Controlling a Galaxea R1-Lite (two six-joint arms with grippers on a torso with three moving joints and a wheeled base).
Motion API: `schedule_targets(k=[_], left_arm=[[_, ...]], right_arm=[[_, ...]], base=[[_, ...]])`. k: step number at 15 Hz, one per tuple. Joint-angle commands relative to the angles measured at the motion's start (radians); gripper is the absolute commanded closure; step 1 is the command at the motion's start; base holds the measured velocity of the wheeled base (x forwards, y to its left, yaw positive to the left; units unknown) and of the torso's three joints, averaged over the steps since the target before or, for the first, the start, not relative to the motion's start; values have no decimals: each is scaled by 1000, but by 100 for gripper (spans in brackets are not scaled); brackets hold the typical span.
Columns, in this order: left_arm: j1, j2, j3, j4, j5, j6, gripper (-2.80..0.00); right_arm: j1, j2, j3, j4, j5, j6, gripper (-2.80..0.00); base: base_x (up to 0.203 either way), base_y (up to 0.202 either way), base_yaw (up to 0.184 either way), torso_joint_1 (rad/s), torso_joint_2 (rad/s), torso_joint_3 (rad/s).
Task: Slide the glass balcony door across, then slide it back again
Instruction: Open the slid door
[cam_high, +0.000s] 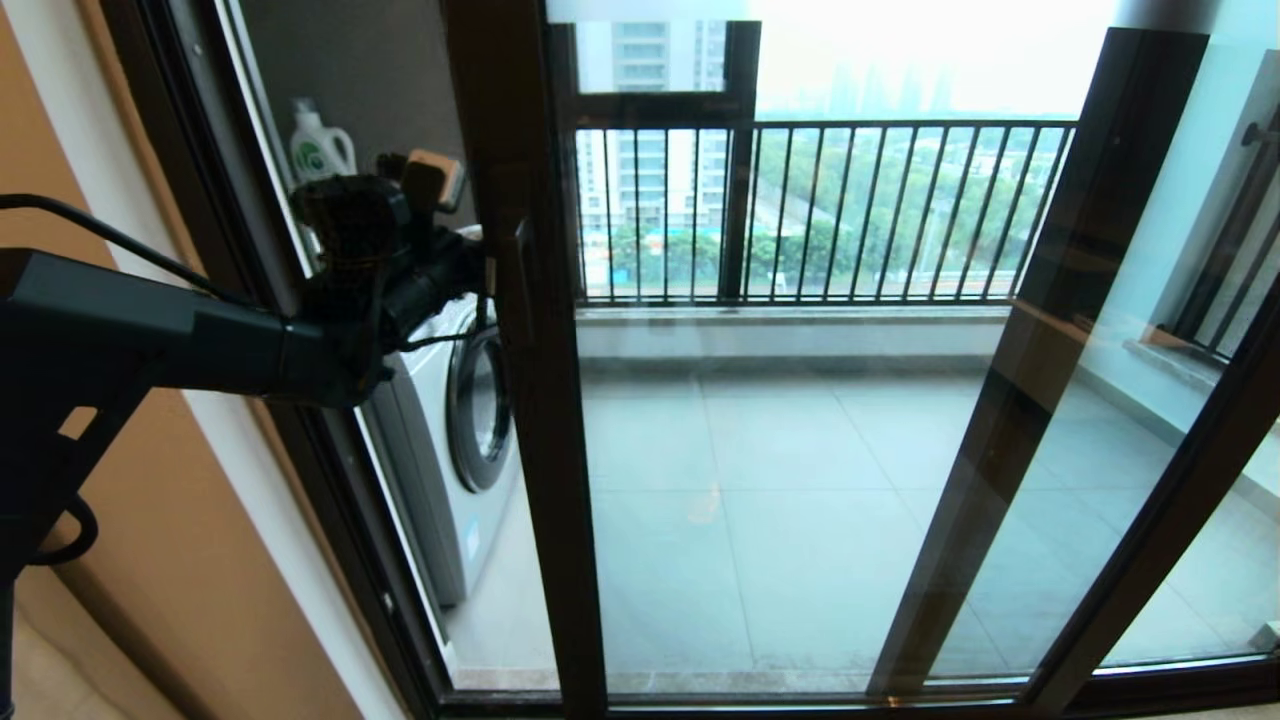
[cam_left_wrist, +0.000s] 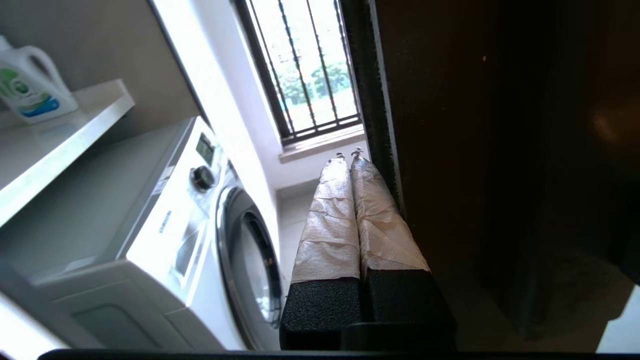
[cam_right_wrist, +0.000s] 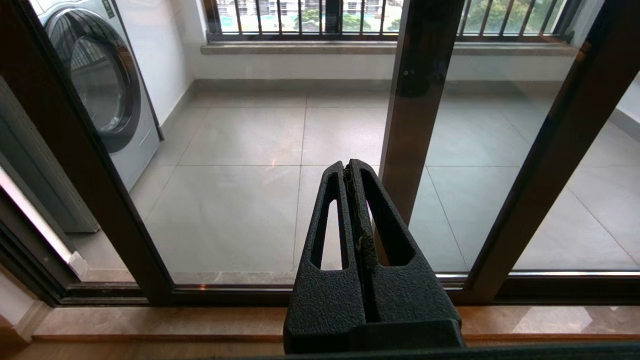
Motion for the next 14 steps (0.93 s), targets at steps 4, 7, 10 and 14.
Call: schedule_targets(k=[4,7,10,14], left_arm=[[-85,0,-58,22,29,0,0],[-122,42,-132,53,31,0,0],[-157,76,-166,69,32,0,0],[-186,96,-216,84,32,0,0]], right_arm=[[0,1,3,0,-1,-1,0],[0,1,3,0,1,-1,0],[0,1,3,0,0,-1,0],[0,1,3,0,1,-1,0]], base=[[0,0,0,0,0,0],[0,0,0,0,0,0],[0,0,0,0,0,0],[0,0,0,0,0,0]])
